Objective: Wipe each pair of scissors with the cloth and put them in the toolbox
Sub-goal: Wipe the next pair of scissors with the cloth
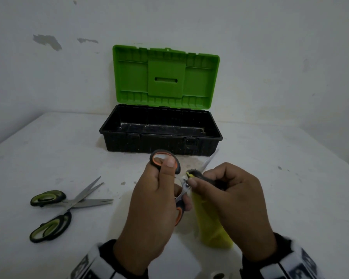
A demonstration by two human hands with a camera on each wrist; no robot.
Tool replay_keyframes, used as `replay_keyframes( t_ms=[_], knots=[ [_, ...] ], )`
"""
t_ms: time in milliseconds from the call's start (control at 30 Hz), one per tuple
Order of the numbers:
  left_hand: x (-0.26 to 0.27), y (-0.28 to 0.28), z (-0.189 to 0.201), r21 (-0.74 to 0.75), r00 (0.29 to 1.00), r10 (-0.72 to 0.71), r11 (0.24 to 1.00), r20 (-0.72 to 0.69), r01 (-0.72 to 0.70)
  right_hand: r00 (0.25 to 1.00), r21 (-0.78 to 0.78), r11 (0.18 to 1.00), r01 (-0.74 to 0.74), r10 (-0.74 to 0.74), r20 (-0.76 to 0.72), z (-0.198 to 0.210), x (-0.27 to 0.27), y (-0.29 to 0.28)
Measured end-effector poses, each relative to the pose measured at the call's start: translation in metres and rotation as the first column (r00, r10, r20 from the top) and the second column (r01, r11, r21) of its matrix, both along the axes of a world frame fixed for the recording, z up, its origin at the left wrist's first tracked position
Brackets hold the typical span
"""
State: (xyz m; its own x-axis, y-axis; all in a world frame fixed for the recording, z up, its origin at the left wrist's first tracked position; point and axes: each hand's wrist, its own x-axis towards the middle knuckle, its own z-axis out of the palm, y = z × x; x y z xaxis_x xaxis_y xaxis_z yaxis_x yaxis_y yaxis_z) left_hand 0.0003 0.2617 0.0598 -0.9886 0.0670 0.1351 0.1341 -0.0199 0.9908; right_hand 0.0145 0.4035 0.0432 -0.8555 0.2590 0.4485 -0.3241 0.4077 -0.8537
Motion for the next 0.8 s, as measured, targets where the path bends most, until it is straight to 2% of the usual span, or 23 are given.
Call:
replay_keyframes(
  t_ms=[167, 300, 467, 533, 800],
  knots=[
    [-0.005, -0.006, 0.001, 0.012, 1.0, -0.008, 1.0, 0.003, 0.008, 0.994, -0.141, 0.99, 0.02, -0.004, 0.111, 0.0, -0.009, -0.002],
    [-0.011, -0.013, 0.004, -0.001, 0.999, -0.035, 0.999, 0.021, 0.035, 0.989, -0.145, 0.989, -0.038, 0.058, 0.137, 0.008, -0.007, -0.011],
    [-0.016, -0.018, 0.008, 0.023, 0.996, -0.067, 0.998, 0.061, 0.066, 0.993, -0.158, 0.987, 0.011, 0.007, 0.114, 0.008, -0.014, -0.004],
    [-0.019, -0.019, 0.009, 0.013, 0.995, -0.068, 0.998, 0.076, 0.067, 0.992, -0.168, 0.986, -0.022, 0.042, 0.115, 0.007, -0.012, -0.009],
    [-0.021, -0.023, 0.006, 0.007, 0.994, -0.102, 0.995, 0.045, 0.102, 0.995, -0.224, 0.975, 0.012, 0.012, 0.103, 0.008, -0.014, -0.005]
  ],
)
